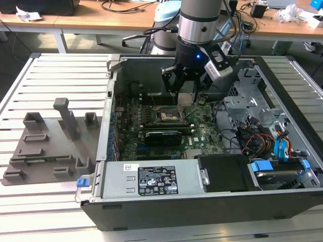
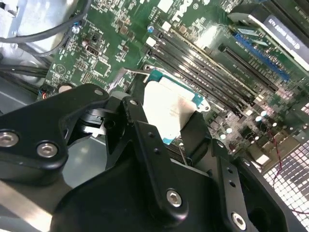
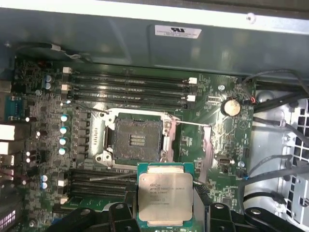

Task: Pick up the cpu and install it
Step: 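Pick up the cpu and move it towards the insertion slot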

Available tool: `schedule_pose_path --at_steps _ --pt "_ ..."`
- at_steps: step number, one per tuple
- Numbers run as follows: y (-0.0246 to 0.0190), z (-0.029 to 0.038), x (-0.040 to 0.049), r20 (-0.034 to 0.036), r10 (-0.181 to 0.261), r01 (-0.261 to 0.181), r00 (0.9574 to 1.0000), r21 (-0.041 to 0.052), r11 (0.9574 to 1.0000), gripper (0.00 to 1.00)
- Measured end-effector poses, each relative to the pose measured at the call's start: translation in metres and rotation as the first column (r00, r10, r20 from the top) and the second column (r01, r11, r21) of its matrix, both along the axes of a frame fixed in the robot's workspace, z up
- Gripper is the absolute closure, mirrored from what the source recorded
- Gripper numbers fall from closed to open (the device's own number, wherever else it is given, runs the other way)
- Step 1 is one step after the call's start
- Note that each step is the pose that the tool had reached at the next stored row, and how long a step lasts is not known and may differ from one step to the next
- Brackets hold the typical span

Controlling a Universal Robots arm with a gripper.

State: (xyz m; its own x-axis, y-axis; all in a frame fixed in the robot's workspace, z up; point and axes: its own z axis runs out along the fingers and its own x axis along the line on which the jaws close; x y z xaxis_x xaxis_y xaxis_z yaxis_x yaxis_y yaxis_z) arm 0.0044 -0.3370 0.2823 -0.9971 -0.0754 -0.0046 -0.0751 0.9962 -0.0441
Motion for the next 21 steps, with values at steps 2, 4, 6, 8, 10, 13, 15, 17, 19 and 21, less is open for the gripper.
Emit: schedule_pose_path --at_steps 2,4,6,8,10,13,15,17,19,21 --pt "0.0004 0.0000 0.0000 0.0000 0.000 0.000 1.0000 -0.0014 1.0000 0.45" --pt "0.0004 -0.0001 0.0000 0.0000 0.000 0.000 1.0000 -0.0014 1.0000 0.45" --pt "0.0004 -0.0001 -0.0007 -0.0001 0.000 0.000 1.0000 -0.0015 1.0000 0.45" --pt "0.0005 -0.0003 -0.0066 0.0001 0.000 0.000 1.0000 -0.0012 1.0000 0.45" --pt "0.0011 -0.0011 -0.0145 -0.0001 0.000 0.000 1.0000 -0.0015 1.0000 0.45" --pt "0.0024 -0.0021 -0.0205 -0.0001 0.000 0.000 1.0000 -0.0015 1.0000 0.45" --pt "0.0049 -0.0030 -0.0238 0.0000 0.000 0.000 1.0000 -0.0014 1.0000 0.45" --pt "0.0079 -0.0039 -0.0282 -0.0001 0.000 0.000 1.0000 -0.0015 1.0000 0.45" --pt "0.0113 -0.0048 -0.0308 -0.0001 0.000 0.000 1.0000 -0.0015 1.0000 0.45" --pt "0.0131 -0.0053 -0.0309 0.0000 0.000 0.000 1.0000 -0.0014 1.0000 0.45"
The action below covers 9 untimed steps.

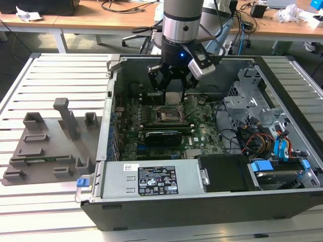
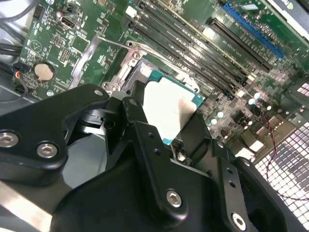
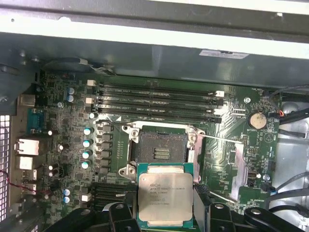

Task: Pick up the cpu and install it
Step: 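Pick up the cpu and move it towards the insertion slot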

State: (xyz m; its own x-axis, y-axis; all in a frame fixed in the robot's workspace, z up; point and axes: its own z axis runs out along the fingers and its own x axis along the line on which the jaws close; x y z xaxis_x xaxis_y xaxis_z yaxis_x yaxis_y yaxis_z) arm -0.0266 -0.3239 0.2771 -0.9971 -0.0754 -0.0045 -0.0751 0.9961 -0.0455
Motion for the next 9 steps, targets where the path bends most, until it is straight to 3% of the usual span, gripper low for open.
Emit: schedule_pose_path --at_steps 9 --pt "0.0001 0.0000 0.0000 0.0000 0.000 0.000 1.0000 -0.0010 1.0000 0.45"
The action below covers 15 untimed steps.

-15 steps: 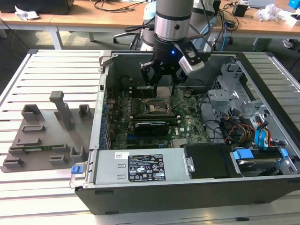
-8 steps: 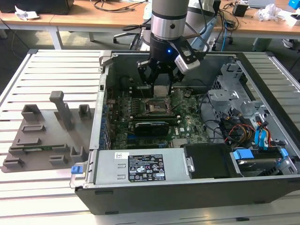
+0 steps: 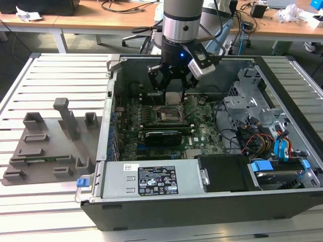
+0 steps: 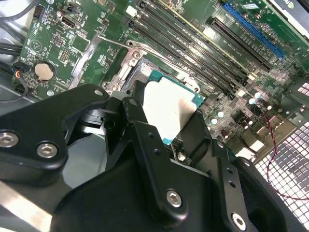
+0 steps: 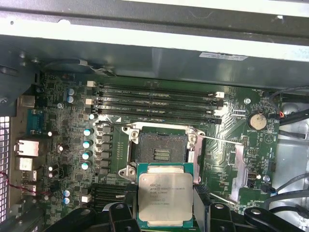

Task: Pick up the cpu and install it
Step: 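Pick up the cpu and move it towards the insertion slot, then place the cpu into insertion slot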

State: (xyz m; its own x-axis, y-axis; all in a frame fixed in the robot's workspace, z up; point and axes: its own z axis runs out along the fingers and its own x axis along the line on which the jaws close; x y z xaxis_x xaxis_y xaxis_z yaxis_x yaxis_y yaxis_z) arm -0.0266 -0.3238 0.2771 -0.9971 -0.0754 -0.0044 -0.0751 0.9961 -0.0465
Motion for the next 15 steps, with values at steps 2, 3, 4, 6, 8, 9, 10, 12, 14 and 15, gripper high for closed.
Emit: schedule_pose_path --at_steps 2,3,4,6,8,9,10,12,14,15 --pt "0.0000 0.0000 0.0000 -0.0001 0.000 0.000 1.0000 -0.0001 1.0000 0.45" --pt "0.0000 0.0000 0.0000 0.0000 0.000 0.000 1.0000 -0.0001 1.0000 0.45" --pt "0.0000 0.0000 0.0000 -0.0001 0.000 0.000 1.0000 -0.0001 1.0000 0.45" --pt "0.0000 0.0000 0.0000 0.0000 0.000 0.000 1.0000 -0.0001 1.0000 0.45" --pt "0.0000 -0.0001 0.0000 0.0000 -0.002 0.002 1.0000 -0.0007 1.0000 0.45" --pt "0.0001 -0.0003 0.0000 0.0000 -0.011 0.011 0.9999 -0.0026 0.9999 0.45" --pt "0.0000 -0.0003 0.0000 0.0001 -0.022 0.022 0.9997 -0.0045 0.9997 0.45" --pt "0.0000 -0.0003 0.0000 0.0002 -0.046 0.046 0.9989 -0.0090 0.9989 0.45" --pt "0.0000 -0.0004 0.0000 0.0004 -0.074 0.074 0.9973 -0.0121 0.9972 0.45" --pt "0.0000 -0.0006 0.0000 0.0004 -0.102 0.102 0.9948 -0.0128 0.9947 0.45"
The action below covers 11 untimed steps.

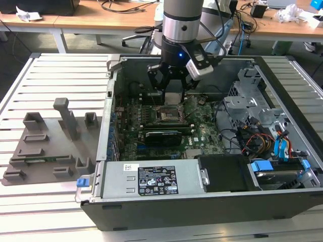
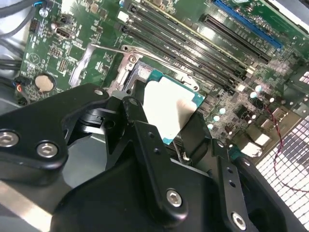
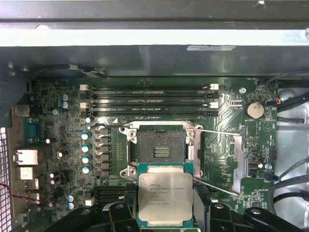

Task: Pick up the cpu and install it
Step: 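Place the cpu into insertion slot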

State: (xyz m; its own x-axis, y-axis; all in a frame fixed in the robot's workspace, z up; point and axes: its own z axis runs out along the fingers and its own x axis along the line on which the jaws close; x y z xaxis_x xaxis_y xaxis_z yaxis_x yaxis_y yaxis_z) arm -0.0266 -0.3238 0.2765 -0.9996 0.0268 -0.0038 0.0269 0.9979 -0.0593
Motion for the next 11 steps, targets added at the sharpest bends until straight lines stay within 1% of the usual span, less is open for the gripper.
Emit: schedule_pose_path --at_steps 1,4,6,9,11 --pt "0.0000 -0.0002 0.0000 0.0001 -0.023 0.023 0.9997 -0.0012 0.9997 0.45" --pt "0.0000 -0.0004 0.0001 0.0002 -0.051 0.051 0.9987 -0.0039 0.9987 0.45" --pt "0.0000 -0.0003 0.0001 0.0004 -0.062 0.062 0.9981 -0.0082 0.9981 0.45" --pt "0.0000 -0.0003 0.0000 0.0005 -0.073 0.073 0.9973 -0.0116 0.9973 0.45" --pt "0.0000 -0.0004 0.0000 0.0006 -0.074 0.074 0.9972 -0.0120 0.9972 0.45"
